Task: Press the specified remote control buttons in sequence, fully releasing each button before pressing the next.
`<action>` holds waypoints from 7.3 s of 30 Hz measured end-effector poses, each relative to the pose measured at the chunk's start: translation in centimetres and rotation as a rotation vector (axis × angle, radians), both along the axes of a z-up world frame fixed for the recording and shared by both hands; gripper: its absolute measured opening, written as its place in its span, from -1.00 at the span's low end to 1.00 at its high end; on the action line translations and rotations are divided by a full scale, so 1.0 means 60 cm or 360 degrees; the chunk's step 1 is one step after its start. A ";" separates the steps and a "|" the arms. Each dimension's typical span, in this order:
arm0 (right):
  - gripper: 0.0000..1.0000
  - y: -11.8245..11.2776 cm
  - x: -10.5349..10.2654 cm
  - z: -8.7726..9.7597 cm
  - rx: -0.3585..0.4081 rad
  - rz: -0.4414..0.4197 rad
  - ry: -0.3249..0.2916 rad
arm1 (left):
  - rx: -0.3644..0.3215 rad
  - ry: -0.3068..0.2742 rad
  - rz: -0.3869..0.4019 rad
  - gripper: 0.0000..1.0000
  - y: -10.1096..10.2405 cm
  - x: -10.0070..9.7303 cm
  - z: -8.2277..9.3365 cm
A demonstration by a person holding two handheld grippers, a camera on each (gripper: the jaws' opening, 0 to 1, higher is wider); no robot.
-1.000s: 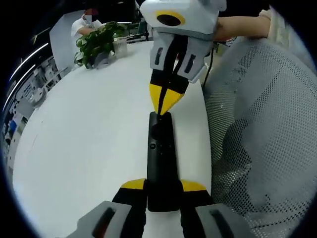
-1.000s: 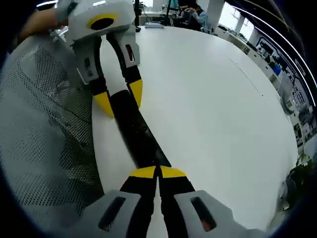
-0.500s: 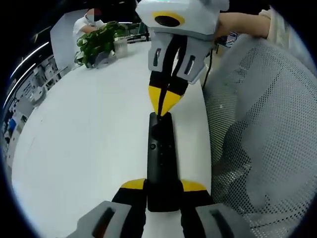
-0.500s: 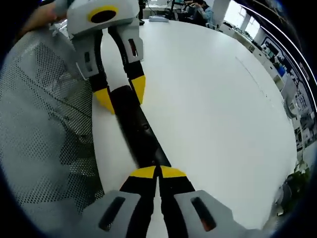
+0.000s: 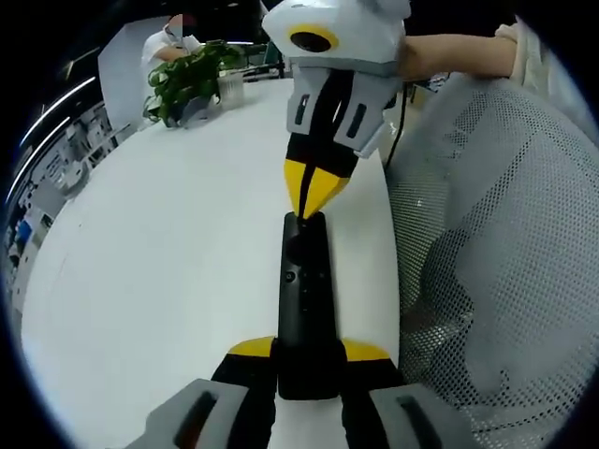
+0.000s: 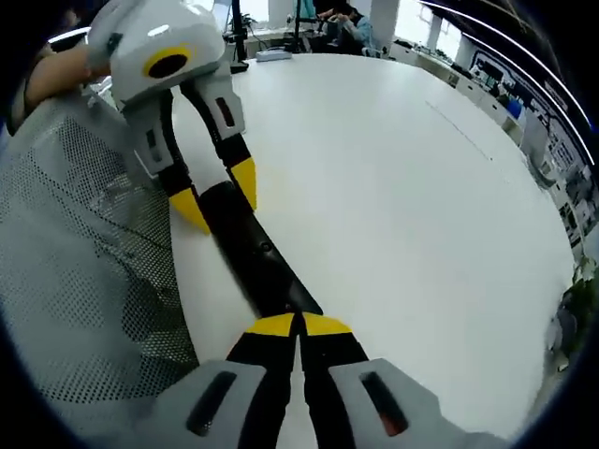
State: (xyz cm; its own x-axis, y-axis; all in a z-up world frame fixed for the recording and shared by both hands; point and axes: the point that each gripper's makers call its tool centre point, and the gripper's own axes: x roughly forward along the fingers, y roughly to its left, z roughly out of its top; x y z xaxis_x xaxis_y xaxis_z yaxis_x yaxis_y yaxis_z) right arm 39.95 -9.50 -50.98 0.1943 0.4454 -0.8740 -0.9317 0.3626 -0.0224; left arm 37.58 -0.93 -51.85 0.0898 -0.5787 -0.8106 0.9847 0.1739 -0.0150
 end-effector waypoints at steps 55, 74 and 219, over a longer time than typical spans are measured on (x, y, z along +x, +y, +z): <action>-1.00 0.015 -0.005 -0.003 -0.0229 0.0516 0.0525 | -0.0011 -0.0003 0.0021 -0.50 0.000 0.000 0.000; -1.00 0.030 -0.022 0.000 -0.0316 0.1202 -0.0061 | -0.0026 0.0000 0.0031 -0.50 0.000 0.001 0.000; -0.90 0.070 -0.021 0.000 -0.0185 0.0923 0.0013 | -0.0125 0.0070 0.0097 -0.51 -0.001 0.002 0.004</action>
